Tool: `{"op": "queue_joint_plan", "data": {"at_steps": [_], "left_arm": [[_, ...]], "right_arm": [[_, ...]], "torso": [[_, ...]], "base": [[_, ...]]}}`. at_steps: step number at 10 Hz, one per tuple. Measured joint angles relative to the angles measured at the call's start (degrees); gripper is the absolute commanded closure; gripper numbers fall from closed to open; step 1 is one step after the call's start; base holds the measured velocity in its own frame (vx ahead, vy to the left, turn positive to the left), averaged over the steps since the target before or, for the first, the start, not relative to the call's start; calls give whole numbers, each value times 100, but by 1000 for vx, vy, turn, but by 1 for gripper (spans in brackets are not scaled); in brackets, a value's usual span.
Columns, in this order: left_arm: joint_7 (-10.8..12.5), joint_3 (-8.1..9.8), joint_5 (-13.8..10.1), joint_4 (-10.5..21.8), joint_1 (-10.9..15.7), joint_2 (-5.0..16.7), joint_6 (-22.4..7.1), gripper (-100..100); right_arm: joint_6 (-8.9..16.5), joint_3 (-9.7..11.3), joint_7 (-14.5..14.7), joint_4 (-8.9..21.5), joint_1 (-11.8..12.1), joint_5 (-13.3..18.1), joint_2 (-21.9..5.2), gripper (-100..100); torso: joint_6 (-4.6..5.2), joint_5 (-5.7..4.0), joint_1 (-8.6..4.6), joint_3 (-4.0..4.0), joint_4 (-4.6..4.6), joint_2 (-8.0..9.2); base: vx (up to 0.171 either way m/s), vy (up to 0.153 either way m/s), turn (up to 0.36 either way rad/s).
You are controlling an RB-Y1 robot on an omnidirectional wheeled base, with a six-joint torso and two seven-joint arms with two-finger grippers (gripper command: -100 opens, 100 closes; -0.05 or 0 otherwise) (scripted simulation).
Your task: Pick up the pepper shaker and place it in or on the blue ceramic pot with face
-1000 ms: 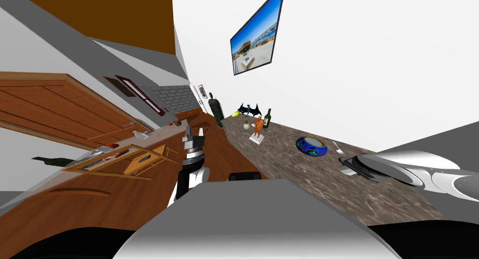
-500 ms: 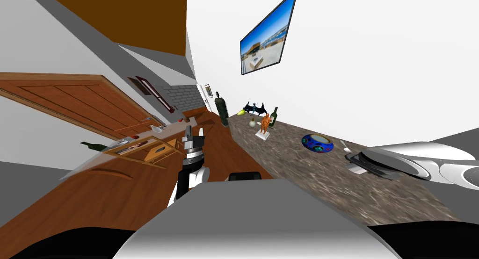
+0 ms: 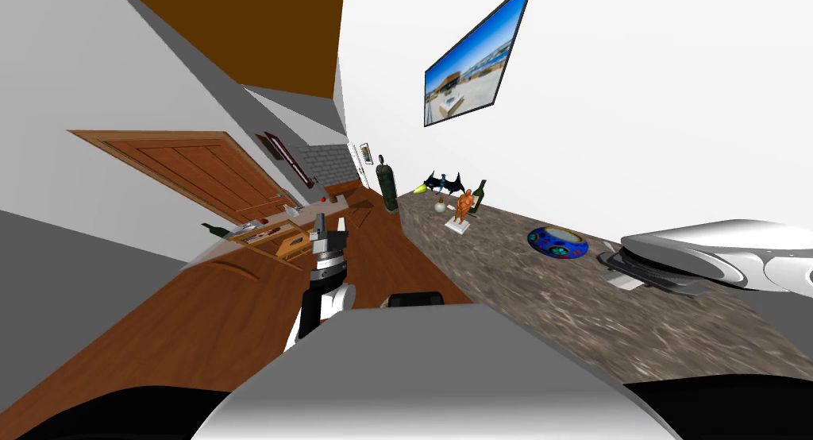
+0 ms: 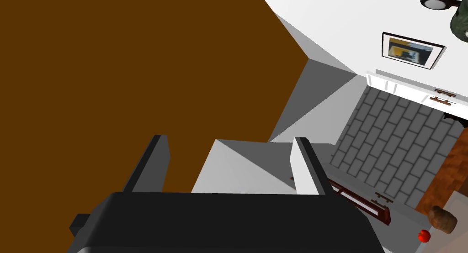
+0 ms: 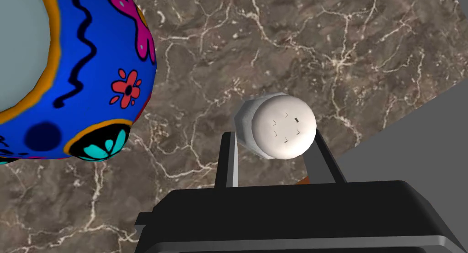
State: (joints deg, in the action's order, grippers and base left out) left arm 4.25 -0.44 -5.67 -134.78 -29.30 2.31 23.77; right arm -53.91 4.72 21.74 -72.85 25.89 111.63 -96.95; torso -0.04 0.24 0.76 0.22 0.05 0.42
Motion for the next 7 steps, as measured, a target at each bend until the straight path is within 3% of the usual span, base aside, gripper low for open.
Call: {"op": "queue_joint_plan", "data": {"at_steps": [3,4,6,7], "left_arm": [[0,1,0,0,-1,1,0,0],[0,1,0,0,-2,1,0,0],[0,2,0,0,-2,1,0,0],[0,3,0,0,-3,2,1,0]], "right_arm": [[-278,-157,230,35,-40,-199,-336,100],[-436,-48,317,96,-387,-138,-308,100],[-462,-170,398,112,-257,-272,-431,100],[-458,-380,322,-17,19,-488,-651,100]], "torso": [[-2,-5,-26,-13,-3,-26],[-1,-11,-42,-23,-6,-44],[10,-20,-71,-25,-7,-47],[13,-17,-85,-31,-7,-61]], "base": [[-24,75,88],[44,18,14],[55,-26,-60],[103,-38,-49]]}}
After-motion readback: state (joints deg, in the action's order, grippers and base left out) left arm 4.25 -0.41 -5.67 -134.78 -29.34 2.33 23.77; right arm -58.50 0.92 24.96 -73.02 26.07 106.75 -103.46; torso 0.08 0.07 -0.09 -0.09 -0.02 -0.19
